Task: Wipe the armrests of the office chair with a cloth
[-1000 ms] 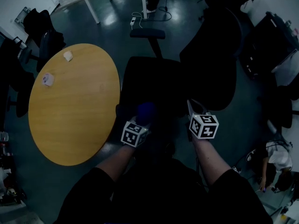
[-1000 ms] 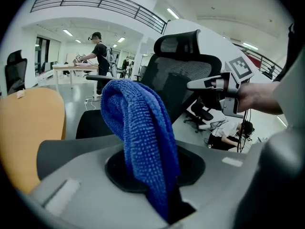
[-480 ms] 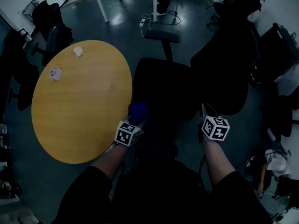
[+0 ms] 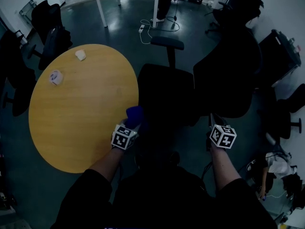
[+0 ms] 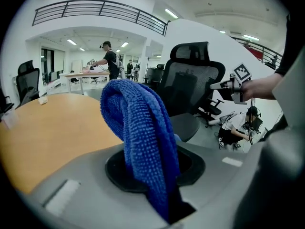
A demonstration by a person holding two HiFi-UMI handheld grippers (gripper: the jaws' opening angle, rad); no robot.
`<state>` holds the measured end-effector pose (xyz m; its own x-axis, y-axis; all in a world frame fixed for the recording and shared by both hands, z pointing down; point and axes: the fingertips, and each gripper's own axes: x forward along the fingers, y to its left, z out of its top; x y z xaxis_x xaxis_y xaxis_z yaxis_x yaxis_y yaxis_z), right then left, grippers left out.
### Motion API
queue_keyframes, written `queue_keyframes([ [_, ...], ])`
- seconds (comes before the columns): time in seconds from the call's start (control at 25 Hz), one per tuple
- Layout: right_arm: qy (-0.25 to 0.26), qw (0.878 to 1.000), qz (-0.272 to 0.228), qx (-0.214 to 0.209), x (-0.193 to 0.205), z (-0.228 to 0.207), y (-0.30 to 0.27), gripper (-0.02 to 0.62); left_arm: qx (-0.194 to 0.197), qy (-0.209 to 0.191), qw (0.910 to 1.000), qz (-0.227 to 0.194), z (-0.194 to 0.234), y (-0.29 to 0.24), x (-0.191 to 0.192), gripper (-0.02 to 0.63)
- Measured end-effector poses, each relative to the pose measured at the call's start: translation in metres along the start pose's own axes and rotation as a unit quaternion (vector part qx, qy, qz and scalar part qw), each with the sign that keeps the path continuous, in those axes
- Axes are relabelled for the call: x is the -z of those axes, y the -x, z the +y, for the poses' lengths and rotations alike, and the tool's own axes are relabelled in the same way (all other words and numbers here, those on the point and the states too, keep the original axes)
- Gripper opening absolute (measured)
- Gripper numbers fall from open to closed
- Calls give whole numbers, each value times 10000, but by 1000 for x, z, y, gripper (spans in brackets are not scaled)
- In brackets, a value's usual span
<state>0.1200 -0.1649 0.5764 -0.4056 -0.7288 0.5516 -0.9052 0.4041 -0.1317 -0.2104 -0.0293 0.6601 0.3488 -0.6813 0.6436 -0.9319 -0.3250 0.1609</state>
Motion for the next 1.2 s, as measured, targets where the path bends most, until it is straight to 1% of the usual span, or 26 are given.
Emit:
queue_keyframes([
  [0.16, -7, 9999, 3, 123, 8, 11, 13, 5, 4, -6, 10000, -88, 18, 7, 4, 109],
  [0.44, 51, 9997, -17, 219, 18, 38, 40, 5, -29, 81, 9990, -448, 45, 32, 10, 107],
  [0.64, 105, 9997, 109, 177, 37, 38, 62, 5, -148, 48, 9964, -832, 45, 60, 3, 107],
  [0.76, 77, 9999, 74, 96, 44, 38, 71, 5, -241, 49, 9934, -1124, 39, 82, -9, 107],
  [0.92, 4, 9999, -111, -106, 46, 32, 85, 5, -374, 195, 9876, -1514, 11, 115, -20, 107],
  [1.08, -296, 9980, -371, -426, 49, 15, 113, 5, -539, 154, 9829, -1756, -41, 145, -30, 107],
  [1.2, -397, 9943, -582, -804, 52, 10, 139, 5, -686, 190, 9784, -1939, -86, 167, -37, 107],
])
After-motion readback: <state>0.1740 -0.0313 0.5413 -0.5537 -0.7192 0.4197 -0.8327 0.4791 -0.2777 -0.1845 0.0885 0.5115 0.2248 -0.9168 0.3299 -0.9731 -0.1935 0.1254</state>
